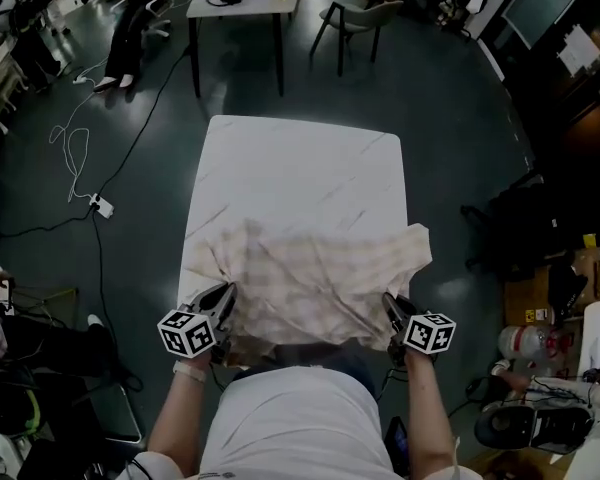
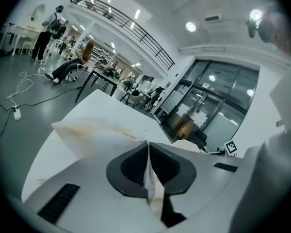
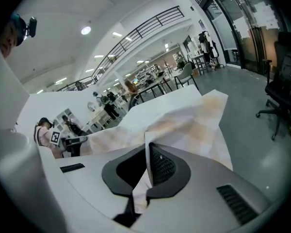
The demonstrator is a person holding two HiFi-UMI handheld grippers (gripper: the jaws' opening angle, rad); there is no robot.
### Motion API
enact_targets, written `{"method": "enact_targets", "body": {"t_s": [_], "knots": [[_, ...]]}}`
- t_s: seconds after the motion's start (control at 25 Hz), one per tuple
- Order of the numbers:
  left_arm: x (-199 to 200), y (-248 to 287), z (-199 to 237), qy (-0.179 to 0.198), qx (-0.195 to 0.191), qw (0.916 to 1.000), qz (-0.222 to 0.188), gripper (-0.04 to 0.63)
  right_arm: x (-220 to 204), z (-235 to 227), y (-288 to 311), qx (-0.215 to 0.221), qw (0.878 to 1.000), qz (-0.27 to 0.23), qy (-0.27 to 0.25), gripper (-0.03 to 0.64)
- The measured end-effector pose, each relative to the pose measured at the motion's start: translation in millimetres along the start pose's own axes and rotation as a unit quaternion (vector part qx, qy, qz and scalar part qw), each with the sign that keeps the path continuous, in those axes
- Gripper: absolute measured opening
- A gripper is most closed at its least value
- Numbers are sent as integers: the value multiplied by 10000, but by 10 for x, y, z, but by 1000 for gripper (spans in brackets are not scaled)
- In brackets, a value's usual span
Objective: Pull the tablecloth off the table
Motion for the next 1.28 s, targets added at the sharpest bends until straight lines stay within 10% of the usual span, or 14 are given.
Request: {"method": "enact_targets", "body": {"t_s": [0.76,1.28], "knots": [[385,-518,-1081,1422,-865,9846,-541,18,655,1776,-698,1868,9655,-1811,-6,25],[422,-950,-1949,2236,-112,9617,-1583,18,968,2318,-1235,2814,9298,-2208,-871,25]]}}
Point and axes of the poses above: the fingertips, and each gripper's own axes: y forward along the fingers, z to its left, x out of its top, the point moved 3 cm from there along -y, backward along the fingers
